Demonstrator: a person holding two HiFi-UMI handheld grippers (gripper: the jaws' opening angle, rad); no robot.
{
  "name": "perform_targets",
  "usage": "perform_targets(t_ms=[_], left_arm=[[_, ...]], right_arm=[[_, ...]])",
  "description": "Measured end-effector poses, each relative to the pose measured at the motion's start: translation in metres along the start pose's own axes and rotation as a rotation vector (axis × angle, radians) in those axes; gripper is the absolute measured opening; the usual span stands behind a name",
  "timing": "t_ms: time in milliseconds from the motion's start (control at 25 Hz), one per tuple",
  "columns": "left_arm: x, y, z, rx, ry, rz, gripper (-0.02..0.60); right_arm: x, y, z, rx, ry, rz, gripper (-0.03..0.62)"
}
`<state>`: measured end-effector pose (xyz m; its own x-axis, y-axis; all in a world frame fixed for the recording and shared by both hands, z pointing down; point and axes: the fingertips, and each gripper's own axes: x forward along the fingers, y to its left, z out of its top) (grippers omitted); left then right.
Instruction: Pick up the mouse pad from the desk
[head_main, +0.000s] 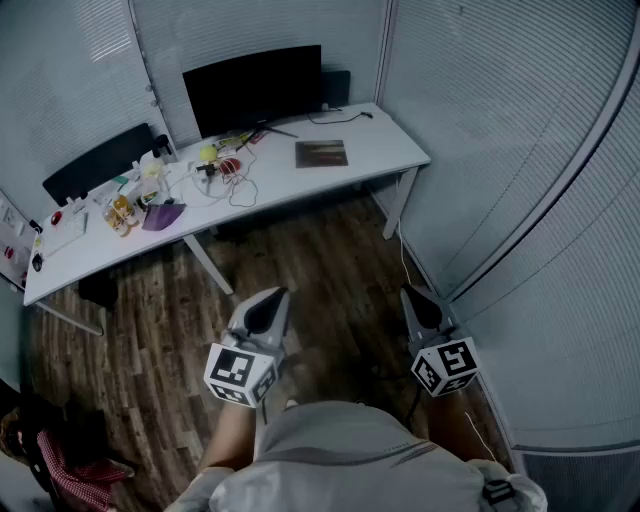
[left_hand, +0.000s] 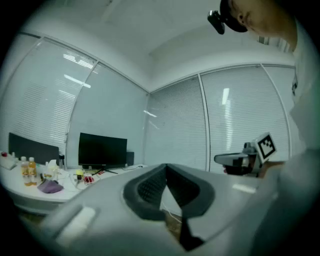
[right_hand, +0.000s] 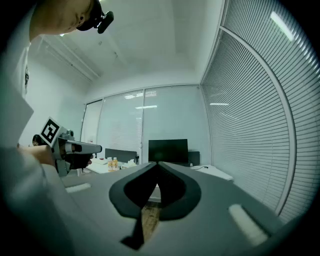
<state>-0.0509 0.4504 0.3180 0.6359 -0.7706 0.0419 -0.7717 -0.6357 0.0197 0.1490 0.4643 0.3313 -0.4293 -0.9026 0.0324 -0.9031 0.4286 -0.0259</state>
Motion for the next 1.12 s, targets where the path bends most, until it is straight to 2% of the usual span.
perform_targets(t_ms=[400, 600, 1120], left_arm=[[0.010, 0.005, -0.007, -0.003, 0.011, -0.002, 0.002], [0.010, 0.015, -0.009, -0.006, 0.015, -0.008, 0.002], [-0.014, 0.088, -0.021, -0.044, 0.024, -0.027, 0.002]], right_arm=[[0.009, -0.005, -0.005, -0.004, 0.009, 0.000, 0.003], [0.016, -0.001, -0.002, 0.032, -0.017, 0.004, 0.003], [0.066, 0.046, -0.014, 0.074, 0.026, -0.022, 0.003]])
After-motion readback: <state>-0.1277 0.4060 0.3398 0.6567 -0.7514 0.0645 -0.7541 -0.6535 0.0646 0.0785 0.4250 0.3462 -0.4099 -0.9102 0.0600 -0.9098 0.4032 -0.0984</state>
